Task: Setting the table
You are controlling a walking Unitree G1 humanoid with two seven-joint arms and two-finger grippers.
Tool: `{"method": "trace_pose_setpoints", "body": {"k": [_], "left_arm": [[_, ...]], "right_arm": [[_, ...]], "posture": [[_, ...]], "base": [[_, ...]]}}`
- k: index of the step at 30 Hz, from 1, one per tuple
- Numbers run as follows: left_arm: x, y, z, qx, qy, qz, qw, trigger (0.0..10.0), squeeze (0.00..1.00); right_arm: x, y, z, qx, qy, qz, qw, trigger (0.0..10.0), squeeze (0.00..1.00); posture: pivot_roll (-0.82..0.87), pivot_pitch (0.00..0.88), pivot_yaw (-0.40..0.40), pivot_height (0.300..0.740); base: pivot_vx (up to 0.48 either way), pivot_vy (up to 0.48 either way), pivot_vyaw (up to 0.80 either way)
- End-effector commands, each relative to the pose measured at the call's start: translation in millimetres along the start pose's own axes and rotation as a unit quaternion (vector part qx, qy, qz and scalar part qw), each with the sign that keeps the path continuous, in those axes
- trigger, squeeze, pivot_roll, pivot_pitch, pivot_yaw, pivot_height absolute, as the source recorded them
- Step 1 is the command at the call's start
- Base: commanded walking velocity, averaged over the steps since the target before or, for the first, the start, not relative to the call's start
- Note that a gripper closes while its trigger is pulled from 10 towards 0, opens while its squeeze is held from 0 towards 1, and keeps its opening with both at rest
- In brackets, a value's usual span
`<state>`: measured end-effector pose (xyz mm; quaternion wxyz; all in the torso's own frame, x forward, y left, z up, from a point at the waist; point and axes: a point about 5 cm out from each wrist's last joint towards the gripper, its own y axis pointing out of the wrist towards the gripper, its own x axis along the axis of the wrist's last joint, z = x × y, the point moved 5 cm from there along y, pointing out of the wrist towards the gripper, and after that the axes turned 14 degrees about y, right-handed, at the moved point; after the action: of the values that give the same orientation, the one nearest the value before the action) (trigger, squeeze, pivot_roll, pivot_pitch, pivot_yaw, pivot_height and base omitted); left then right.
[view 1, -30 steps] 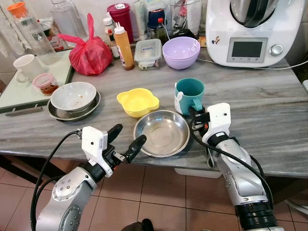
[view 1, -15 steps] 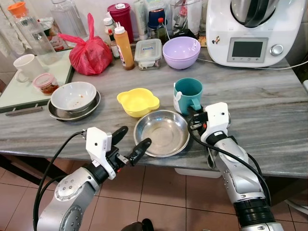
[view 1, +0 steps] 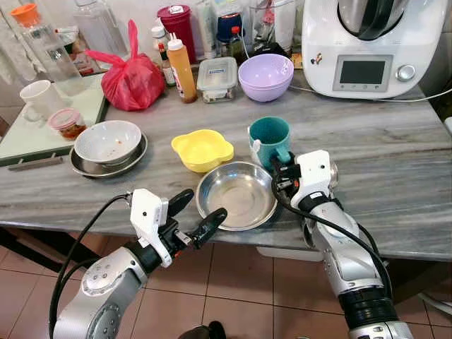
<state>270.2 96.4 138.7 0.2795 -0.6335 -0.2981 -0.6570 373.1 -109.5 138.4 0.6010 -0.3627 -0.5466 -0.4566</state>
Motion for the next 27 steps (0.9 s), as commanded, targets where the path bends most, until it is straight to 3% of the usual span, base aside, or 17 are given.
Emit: {"method": "trace_pose_setpoints", "body": {"k": [1, 7, 21, 27], "left_arm": [[2.0, -3.8, -0.8, -0.008, 0.006, 0.003, 1.0, 10.0, 0.0], [1.7, -4.4, 0.0, -0.009, 0.007, 0.005, 1.0, 10.0, 0.0], [2.0, -5.3, 1.3, -0.015, 0.007, 0.006, 1.0, 10.0, 0.0], [2.3, -4.1, 1.8, -0.016, 0.008, 0.006, 1.0, 10.0, 0.0]], "right_arm": [[-0.9, 2.0, 5.1, 0.008, -0.001, -0.001, 1.0, 10.0, 1.0], [-1.0, 2.3, 4.6, 0.007, -0.002, -0.003, 1.0, 10.0, 1.0], [48.3, -5.7, 16.9, 0.019, -0.002, -0.075, 0.997, 10.0, 1.0], [56.6, -13.2, 24.4, 0.026, -0.012, -0.087, 0.996, 10.0, 1.0]], "posture": [[-0.08, 0.12, 0.169, 0.74], [-0.08, 0.118, 0.169, 0.74], [-0.09, 0.105, 0.169, 0.74], [-0.1, 0.101, 0.172, 0.74]], "base": [[0.0, 0.0, 0.0], [0.0, 0.0, 0.0], [0.0, 0.0, 0.0], [0.0, 0.0, 0.0]]}}
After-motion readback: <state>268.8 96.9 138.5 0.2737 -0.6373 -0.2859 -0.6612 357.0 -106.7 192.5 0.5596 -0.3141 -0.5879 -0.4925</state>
